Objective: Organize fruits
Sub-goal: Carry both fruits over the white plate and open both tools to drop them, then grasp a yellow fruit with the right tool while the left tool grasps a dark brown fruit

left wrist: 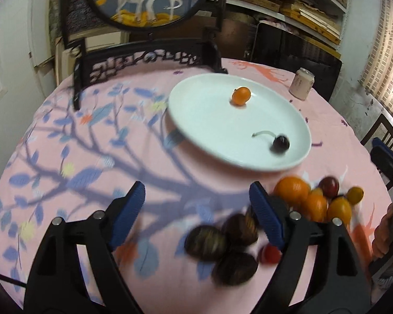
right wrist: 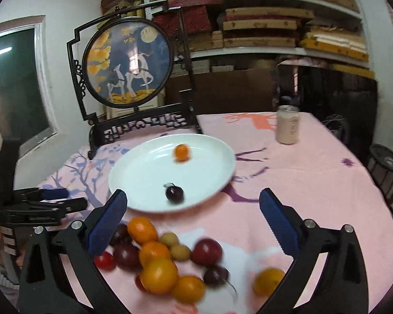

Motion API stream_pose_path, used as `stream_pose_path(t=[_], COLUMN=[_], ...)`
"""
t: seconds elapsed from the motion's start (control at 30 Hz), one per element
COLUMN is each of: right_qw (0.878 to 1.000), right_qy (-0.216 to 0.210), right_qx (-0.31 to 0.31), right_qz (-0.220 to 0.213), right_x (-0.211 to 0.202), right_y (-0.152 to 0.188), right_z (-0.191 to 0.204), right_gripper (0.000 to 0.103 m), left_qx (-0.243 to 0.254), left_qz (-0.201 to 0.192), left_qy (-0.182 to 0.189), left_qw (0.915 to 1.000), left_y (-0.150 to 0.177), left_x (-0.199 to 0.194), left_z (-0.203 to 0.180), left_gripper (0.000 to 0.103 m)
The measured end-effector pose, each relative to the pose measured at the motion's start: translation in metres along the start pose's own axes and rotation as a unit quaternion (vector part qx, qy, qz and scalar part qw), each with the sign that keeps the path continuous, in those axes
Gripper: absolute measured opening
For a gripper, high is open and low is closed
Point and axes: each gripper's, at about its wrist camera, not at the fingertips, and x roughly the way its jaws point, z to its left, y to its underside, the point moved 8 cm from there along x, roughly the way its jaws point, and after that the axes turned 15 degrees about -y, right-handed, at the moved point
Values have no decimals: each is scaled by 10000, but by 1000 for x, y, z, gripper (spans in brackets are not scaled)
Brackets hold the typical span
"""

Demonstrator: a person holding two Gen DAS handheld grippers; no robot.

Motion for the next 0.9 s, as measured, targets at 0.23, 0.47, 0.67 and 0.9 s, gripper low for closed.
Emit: stream_pose_path(t=[0.23,0.47,0.67,0.9], right_qw=[9951,9944,9911,9879], right_qy=[-231,53,315,342], right_qx=[963,1049,1296,1504], right_qz=[-16,-137,58,140], right_x=[-39,-63,-64,-62], right_y=[36,45,57,61], right_z=[-22,-30,-45,-54], right_gripper=[101,101,101,101], left_qx=[122,990,1138,1132], left_qz=[-7,-127,45,256], left_qy=[329,-87,-220,99], left_qw=[9994,9950,9932,9932], left_y=[57,81,81,77], left_x=[-38,-45,-30,-16], left_z=[0,-31,-38,-43], left_gripper=[86,86,86,40])
